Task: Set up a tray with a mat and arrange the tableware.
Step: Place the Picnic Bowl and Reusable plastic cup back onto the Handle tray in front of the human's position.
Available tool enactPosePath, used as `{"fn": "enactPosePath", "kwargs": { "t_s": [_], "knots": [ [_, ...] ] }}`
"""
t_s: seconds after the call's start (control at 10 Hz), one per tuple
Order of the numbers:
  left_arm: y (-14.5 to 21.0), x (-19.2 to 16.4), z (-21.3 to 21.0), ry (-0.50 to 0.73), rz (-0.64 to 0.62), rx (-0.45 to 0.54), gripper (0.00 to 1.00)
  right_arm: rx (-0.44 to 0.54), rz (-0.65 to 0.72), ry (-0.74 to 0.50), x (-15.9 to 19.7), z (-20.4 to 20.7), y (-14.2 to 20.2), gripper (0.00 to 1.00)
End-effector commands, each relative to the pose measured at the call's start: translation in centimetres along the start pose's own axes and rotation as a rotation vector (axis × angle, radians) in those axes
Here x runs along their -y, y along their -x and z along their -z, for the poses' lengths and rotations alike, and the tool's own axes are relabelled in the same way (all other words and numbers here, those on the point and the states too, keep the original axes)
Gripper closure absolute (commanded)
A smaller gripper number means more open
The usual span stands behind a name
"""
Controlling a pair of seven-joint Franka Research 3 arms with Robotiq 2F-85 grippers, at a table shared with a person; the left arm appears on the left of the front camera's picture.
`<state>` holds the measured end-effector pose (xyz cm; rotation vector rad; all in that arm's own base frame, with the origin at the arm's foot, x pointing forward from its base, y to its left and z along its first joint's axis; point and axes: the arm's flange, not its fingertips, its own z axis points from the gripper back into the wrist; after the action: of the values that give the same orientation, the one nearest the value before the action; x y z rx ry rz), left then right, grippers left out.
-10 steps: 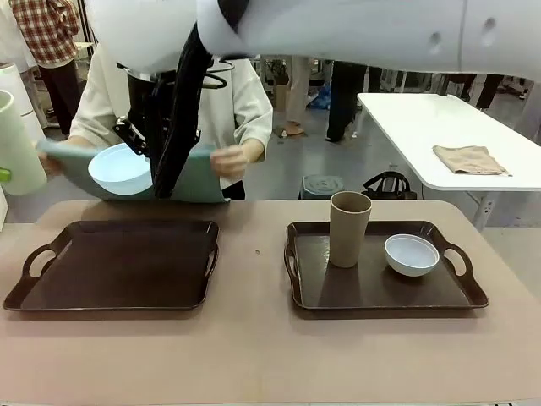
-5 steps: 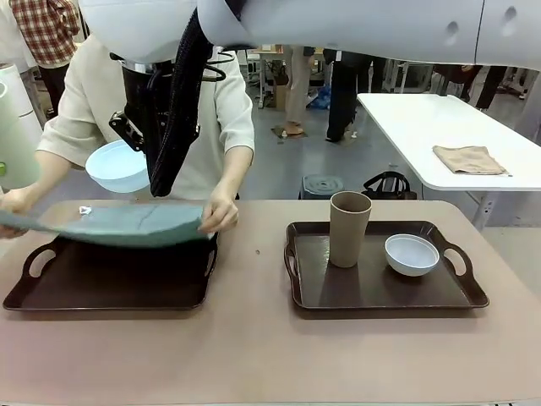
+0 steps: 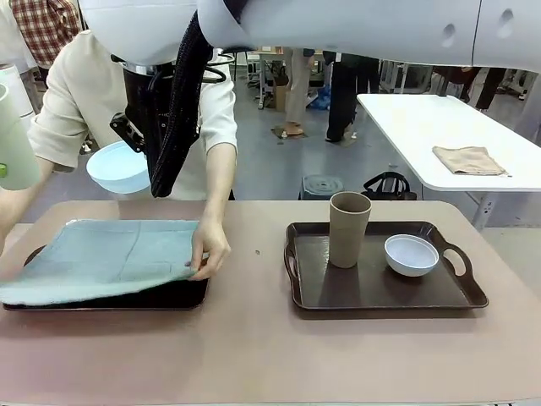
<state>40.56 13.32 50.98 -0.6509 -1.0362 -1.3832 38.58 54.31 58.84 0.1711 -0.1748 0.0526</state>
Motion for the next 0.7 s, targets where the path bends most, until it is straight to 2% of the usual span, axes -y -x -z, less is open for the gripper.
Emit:
{"fn": "enactPosePath", "kwargs": {
  "t_s": [0.0, 0.6],
  "knots": [
    [-0.14, -0.08, -0.07, -0.001, 0.020, -0.003, 1.00, 0.001, -0.007, -0.013, -0.12, -0.07, -0.19, 1.00],
    [-0.14, -0.08, -0.07, -0.001, 0.020, -0.003, 1.00, 0.001, -0.007, -0.013, -0.12, -0.07, -0.19, 1.00]
  ]
}}
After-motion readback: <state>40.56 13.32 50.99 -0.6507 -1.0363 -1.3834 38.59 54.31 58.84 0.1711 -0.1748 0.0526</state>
